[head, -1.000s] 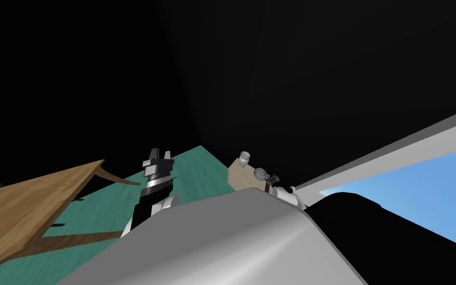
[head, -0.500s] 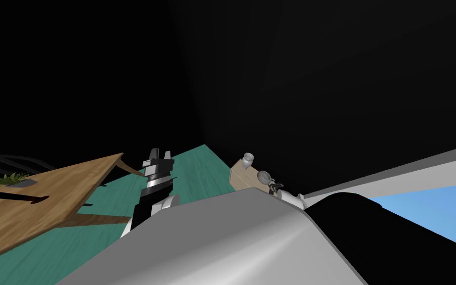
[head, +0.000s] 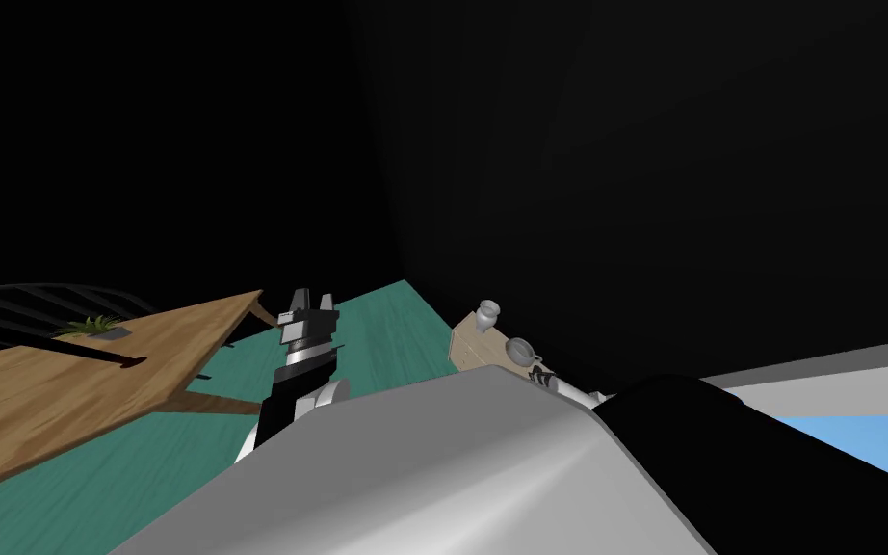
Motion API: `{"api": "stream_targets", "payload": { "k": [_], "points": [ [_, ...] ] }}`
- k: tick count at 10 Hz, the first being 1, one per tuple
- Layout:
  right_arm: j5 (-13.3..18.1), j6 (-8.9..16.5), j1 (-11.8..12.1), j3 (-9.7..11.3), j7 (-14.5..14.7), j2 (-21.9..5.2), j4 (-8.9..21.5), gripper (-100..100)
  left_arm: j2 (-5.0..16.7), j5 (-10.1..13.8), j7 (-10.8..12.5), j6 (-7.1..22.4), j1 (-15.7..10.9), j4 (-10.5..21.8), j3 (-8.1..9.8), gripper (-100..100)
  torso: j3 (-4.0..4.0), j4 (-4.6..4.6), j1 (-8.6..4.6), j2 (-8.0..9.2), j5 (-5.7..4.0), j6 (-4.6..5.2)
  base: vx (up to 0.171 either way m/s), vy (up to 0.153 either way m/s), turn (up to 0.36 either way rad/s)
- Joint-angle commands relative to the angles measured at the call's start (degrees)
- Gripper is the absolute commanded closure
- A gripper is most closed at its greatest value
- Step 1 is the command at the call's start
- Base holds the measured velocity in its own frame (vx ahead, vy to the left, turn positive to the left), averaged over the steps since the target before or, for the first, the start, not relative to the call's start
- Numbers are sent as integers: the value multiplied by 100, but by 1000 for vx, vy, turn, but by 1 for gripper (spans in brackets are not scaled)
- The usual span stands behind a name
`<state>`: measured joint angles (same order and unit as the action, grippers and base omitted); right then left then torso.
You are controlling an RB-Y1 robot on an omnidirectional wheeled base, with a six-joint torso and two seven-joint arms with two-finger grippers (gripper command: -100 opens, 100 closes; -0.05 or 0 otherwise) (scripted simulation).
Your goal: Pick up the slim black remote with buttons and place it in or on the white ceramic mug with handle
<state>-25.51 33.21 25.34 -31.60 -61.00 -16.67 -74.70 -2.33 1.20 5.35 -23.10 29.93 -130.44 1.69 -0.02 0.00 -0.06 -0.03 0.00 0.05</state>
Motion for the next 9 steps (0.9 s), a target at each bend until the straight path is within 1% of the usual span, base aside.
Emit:
{"api": "stream_targets", "payload": {
  "k": [1,2,3,4,5,6,7,8,9],
  "points": [
    [-179,271,-16,-156,-286,-69,286,-100,0,0,0,0,0,0,0,0,0,0,0,0,0,0,10,-19,189],
    [-179,271,-16,-156,-402,-69,302,-100,0,0,0,0,-1,0,0,0,0,0,-2,-1,0,-3,9,-22,88],
    [-311,498,-26,-291,-606,-108,498,-100,0,0,0,0,0,0,0,0,0,0,-2,0,0,1,7,-18,162],
    [-311,498,-26,-291,-700,-108,528,-100,0,0,0,0,0,0,0,0,0,0,-2,0,0,-2,8,-19,104],
    [-442,717,-37,-420,-914,-149,746,-100,0,0,0,0,0,0,0,0,0,0,-1,-1,-1,0,11,-17,215],
    [-442,717,-37,-420,-991,-149,746,-100,0,0,0,0,0,0,0,0,-1,0,-2,-2,-1,-3,8,-21,63],
    [-573,915,-46,-542,-1166,-191,957,-100,0,0,0,0,0,0,0,0,0,0,-1,-1,0,2,6,-19,136],
    [-573,927,-46,-542,-1274,-191,957,-100,0,0,0,0,0,0,0,0,0,0,0,0,0,-1,1,-18,85],
    [-701,1128,-55,-656,-1466,-232,1160,-100,0,0,0,0,0,0,0,0,1,0,0,1,0,1,-3,-18,110]
  ]
}}
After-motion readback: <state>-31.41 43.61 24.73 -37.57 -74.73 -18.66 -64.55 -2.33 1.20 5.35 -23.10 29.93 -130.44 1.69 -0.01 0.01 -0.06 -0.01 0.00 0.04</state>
